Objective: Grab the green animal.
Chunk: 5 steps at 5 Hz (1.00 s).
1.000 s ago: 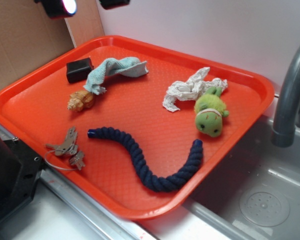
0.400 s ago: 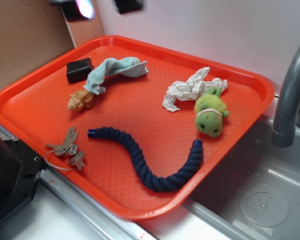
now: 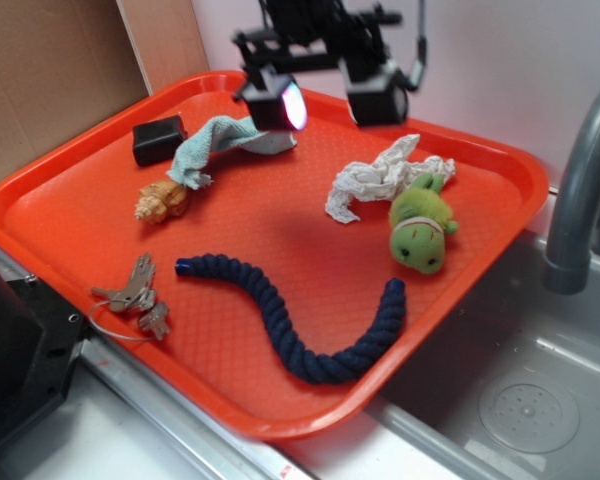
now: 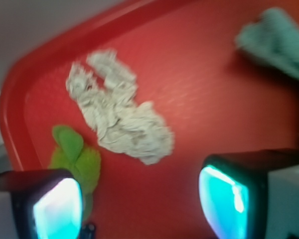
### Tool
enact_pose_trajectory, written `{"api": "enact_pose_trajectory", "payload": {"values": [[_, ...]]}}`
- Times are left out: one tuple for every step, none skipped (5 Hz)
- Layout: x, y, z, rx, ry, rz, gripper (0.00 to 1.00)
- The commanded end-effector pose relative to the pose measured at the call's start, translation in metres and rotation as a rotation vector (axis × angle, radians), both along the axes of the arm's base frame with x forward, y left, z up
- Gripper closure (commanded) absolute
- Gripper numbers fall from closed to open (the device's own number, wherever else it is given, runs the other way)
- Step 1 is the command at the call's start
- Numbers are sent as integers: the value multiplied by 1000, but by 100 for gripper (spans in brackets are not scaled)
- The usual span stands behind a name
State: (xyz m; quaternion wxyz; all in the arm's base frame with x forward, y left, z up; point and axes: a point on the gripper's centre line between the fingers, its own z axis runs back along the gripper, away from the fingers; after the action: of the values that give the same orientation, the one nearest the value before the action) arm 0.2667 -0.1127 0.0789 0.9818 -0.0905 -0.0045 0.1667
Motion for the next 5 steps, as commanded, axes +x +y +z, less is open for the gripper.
{"api": "enact_pose_trajectory", "payload": {"values": [[23,-43,-27,-88,13,-73,0],[6,-52,-37,-118,-7,-88,0],[-16,-59,-50,-144,16,-82,0],[-39,-59,-61,-112,85,-70,100],[-59,-58,-61,-82,96,-88,100]]}}
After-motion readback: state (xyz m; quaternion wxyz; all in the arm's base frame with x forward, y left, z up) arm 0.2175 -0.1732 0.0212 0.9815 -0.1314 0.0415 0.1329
